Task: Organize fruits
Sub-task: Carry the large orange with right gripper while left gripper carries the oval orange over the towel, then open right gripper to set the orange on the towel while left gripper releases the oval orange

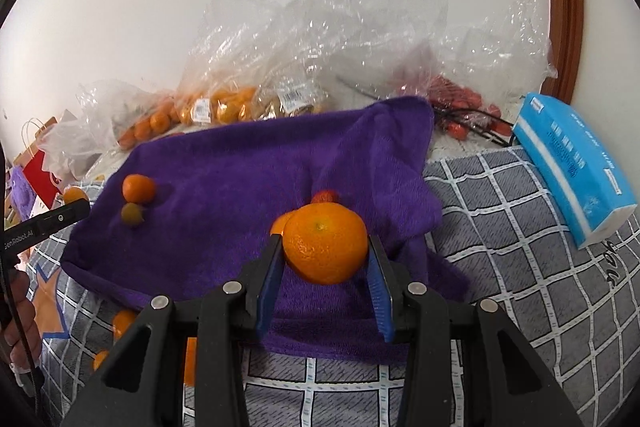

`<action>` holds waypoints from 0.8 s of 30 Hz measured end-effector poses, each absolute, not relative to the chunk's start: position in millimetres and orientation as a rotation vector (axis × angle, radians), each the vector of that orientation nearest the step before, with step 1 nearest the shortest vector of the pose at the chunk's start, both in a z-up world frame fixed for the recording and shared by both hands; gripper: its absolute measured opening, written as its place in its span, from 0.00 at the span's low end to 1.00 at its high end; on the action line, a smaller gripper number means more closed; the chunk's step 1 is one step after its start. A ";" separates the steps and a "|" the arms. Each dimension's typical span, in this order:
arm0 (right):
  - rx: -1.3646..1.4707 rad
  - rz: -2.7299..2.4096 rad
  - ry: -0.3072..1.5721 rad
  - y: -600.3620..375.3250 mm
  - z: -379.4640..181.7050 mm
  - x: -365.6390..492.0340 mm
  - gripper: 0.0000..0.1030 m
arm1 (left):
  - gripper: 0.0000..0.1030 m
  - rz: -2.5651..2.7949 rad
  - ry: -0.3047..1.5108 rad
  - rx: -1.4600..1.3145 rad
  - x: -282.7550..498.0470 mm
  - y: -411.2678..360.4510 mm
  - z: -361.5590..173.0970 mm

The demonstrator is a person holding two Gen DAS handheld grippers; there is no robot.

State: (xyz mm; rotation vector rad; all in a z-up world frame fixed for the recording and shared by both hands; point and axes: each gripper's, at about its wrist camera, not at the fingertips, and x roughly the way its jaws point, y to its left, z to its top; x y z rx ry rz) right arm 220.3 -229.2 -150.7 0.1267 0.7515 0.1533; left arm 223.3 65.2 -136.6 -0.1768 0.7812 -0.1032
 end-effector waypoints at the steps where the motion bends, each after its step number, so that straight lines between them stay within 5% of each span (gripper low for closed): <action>1: 0.124 0.155 0.761 -228.2 -153.8 222.0 0.39 | 0.39 -0.107 0.785 -0.172 223.9 63.8 -137.5; 24: 0.096 0.146 0.771 -224.9 -161.8 222.6 0.42 | 0.40 -0.147 0.838 -0.113 234.5 48.5 -159.4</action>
